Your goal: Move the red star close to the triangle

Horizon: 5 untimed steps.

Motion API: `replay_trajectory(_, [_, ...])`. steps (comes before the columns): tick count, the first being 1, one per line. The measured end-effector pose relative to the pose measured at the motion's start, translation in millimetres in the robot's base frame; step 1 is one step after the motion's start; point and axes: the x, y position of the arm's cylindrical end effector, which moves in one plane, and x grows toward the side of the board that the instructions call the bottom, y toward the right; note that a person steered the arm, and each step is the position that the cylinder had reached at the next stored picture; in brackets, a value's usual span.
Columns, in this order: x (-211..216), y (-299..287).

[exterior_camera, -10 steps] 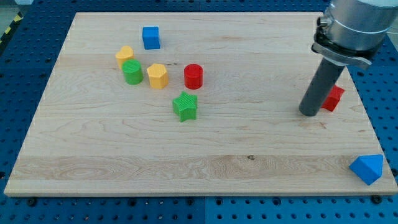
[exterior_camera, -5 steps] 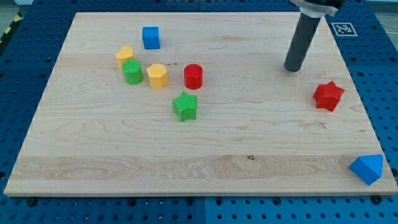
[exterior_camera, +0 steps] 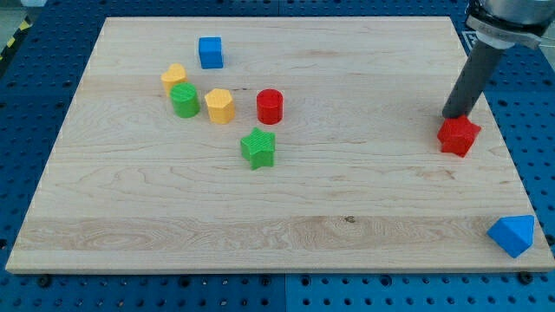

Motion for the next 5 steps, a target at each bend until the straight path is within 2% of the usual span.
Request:
replay_trajectory(3, [104.8,-0.1])
replay_trajectory(4, [127.0,-0.1])
replay_trajectory(5, [129.6,-0.1])
